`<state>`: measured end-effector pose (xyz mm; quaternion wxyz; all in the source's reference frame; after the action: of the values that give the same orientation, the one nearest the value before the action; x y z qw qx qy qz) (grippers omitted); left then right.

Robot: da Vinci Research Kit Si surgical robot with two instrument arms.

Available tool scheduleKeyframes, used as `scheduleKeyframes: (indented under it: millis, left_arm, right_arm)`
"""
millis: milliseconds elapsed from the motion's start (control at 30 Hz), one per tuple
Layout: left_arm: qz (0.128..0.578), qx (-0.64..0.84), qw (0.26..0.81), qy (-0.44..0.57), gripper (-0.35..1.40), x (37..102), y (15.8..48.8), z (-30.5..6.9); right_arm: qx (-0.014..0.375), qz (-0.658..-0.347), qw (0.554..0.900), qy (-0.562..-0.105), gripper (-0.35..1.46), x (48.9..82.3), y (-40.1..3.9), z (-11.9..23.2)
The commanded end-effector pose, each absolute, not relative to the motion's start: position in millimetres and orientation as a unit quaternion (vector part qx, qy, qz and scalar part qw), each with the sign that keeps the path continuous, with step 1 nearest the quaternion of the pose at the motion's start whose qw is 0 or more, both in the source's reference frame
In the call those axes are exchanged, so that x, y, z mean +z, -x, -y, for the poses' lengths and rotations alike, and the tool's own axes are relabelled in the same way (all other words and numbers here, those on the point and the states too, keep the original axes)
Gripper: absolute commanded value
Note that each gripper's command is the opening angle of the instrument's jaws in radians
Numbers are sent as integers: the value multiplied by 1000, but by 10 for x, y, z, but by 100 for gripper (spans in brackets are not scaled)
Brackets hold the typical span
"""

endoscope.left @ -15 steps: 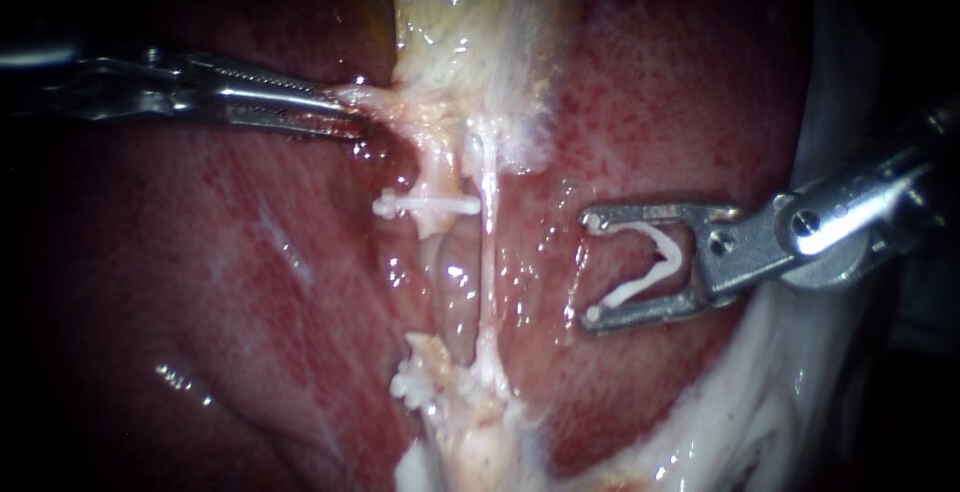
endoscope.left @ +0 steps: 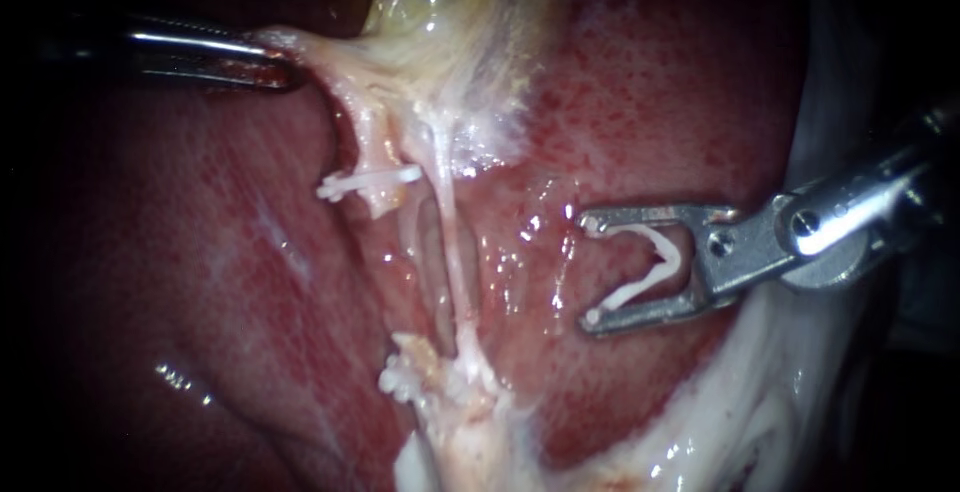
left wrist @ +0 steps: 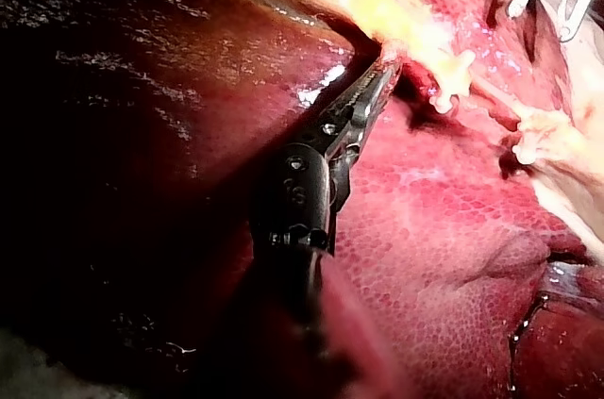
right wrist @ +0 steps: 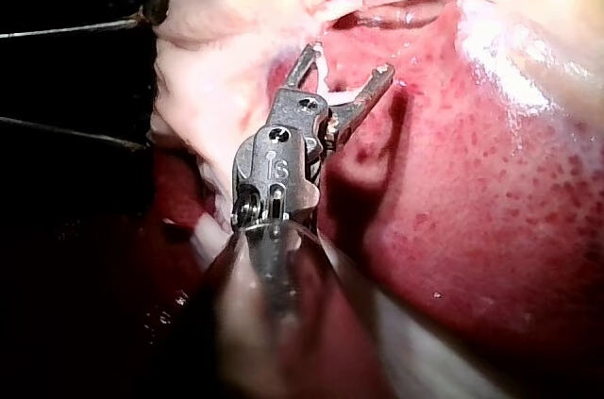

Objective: Clipping first clip right tube

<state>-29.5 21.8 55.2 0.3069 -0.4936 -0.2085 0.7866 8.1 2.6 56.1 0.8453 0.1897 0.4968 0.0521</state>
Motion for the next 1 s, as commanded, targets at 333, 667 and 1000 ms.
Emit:
scheduleKeyframes:
  millis: [333,667,1000]
  left_arm:
    - [205,787,308,494,-35,554,299,-215]
    - [205,787,309,494,-35,554,300,-215]
    - [205,787,309,494,-35,555,301,-215]
  right_arm:
    - [108,-510,819,-240,49,601,-120,-1]
    - [132,-504,814,-258,49,642,-144,8]
    - [159,-526,778,-304,48,656,-164,12]
